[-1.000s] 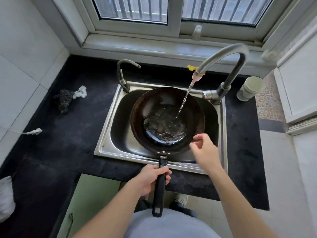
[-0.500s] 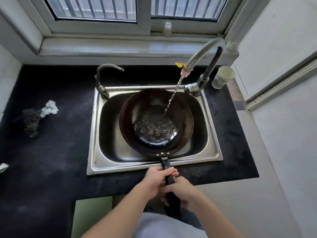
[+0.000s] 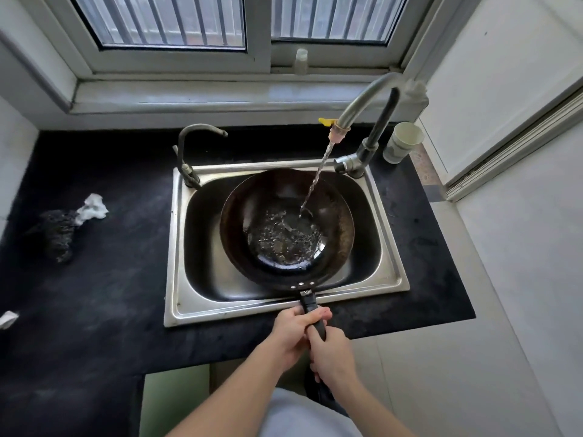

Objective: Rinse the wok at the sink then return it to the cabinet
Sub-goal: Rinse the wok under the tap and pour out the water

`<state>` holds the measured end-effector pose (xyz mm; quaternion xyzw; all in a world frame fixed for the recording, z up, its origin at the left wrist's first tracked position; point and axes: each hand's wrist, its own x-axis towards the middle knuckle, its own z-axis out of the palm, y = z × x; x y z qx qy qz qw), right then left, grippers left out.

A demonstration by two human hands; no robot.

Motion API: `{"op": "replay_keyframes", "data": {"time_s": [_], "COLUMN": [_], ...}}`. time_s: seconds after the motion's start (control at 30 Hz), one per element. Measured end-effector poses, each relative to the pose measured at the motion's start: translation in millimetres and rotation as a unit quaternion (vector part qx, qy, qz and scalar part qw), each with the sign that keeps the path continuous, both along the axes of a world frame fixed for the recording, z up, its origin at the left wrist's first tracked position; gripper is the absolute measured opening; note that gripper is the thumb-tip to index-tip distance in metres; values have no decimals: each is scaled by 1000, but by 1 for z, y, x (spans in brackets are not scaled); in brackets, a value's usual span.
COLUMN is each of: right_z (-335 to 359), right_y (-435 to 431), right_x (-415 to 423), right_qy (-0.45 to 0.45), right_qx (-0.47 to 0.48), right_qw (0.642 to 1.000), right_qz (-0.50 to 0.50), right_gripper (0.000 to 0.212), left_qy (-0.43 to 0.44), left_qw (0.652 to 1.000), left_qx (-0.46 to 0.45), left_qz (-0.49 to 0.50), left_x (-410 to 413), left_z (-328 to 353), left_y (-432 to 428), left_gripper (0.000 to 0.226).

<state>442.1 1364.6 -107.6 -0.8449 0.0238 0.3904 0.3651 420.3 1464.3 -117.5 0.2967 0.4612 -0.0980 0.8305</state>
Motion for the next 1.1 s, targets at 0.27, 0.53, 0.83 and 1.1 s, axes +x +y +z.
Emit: {"op": "replay_keyframes", "data": {"time_s": [0.27, 0.53, 0.83, 1.1], "right_z": [17, 13, 7, 11], "right_y": [-6, -24, -52, -49], "right_x": [7, 17, 22, 56], "right_qy": [-47, -82, -31, -63], "right_qx": [29, 16, 33, 7], "right_qw": [998, 994, 996, 994], "right_qz": [22, 74, 76, 92], "right_gripper": [50, 49, 48, 53], "left_qy": [-15, -60, -40, -39], "left_qw": [999, 995, 994, 996], "left_qx": [-4, -13, 7, 31], "left_qz": [51, 83, 99, 76], "left_x": [5, 6, 8, 43], "left_z": [16, 16, 9, 18], "left_y": [-7, -20, -46, -47], "left_gripper": [24, 27, 18, 12]}}
